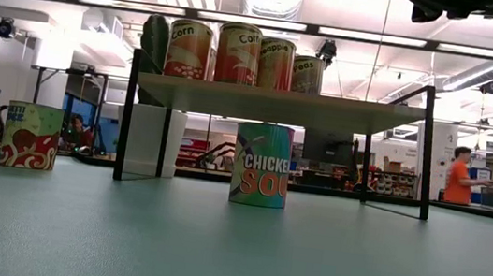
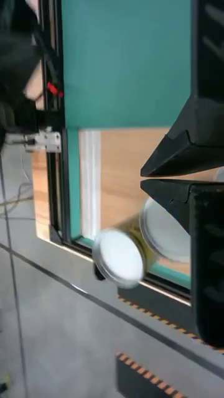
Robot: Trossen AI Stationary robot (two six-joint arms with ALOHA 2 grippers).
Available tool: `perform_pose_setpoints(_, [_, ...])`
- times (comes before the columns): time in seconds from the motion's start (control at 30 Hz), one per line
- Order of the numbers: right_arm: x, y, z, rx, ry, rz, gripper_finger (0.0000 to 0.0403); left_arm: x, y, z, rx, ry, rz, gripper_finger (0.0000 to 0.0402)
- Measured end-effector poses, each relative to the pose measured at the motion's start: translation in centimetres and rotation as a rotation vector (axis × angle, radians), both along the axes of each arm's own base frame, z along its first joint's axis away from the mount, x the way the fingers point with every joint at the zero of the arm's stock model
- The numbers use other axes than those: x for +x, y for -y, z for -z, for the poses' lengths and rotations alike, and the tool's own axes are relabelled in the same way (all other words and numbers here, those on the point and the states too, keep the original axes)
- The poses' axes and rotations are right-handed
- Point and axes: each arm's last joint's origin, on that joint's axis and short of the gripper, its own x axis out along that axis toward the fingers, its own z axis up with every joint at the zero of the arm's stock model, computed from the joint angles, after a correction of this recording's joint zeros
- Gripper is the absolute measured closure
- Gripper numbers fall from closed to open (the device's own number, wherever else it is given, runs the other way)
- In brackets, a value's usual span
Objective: Pick and place cans onto a shelf
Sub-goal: Put the canned pineapple on the shelf
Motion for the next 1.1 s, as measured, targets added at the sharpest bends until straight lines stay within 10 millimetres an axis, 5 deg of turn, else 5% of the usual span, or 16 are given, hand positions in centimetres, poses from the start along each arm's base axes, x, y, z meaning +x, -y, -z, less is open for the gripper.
perform_pose_setpoints(0.33, [0.0,0.0,0.0,0.0,-0.003,0.002,0.0394,1.3,-3.2,2.1,-0.059,-0.043,-0.066,0.0402])
perform_pose_setpoints(1.1, [0.0,0.0,0.0,0.0,-0.005,0.006,0.0394,2.0,-5.0,3.7,-0.02,-0.11,-0.079,0.0402])
